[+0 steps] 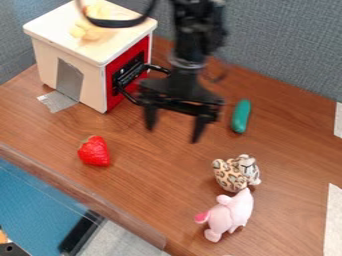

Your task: HOLD A RED OBJECT

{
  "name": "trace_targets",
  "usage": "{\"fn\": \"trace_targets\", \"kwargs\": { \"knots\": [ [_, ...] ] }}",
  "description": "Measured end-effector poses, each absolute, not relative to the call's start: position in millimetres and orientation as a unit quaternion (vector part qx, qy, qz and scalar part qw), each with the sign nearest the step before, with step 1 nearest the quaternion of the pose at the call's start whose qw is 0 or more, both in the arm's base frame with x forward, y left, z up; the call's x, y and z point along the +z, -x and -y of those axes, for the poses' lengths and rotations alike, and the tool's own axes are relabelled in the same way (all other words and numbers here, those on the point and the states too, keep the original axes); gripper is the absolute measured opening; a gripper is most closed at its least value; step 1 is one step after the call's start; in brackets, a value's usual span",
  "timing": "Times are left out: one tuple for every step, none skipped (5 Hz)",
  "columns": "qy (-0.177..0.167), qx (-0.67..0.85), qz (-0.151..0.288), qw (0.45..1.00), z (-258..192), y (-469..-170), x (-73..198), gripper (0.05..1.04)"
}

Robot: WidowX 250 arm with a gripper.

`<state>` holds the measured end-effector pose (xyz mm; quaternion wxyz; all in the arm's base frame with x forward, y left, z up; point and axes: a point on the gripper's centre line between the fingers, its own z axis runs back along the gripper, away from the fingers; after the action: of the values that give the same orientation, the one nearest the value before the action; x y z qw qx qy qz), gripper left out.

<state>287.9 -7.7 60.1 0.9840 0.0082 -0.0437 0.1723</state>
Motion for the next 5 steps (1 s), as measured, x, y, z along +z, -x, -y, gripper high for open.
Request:
{"fn": "trace_targets", "kwargs": {
  "knots": [
    [0.002, 0.109, 0.044, 0.993, -14.8, -279.4, 53.2, 1.001],
    [0.014, 0.059, 0.059, 0.996, -38.1, -278.1, 49.4, 1.001],
    [0.020, -0.015, 0.076, 0.997, -60.7, -269.5, 43.6, 1.001],
    [0.003, -0.056, 0.076, 0.996, -63.3, -265.2, 38.5, 1.001],
    [0.007, -0.073, 0.068, 0.995, -64.6, -251.5, 28.4, 1.001]
  ]
}}
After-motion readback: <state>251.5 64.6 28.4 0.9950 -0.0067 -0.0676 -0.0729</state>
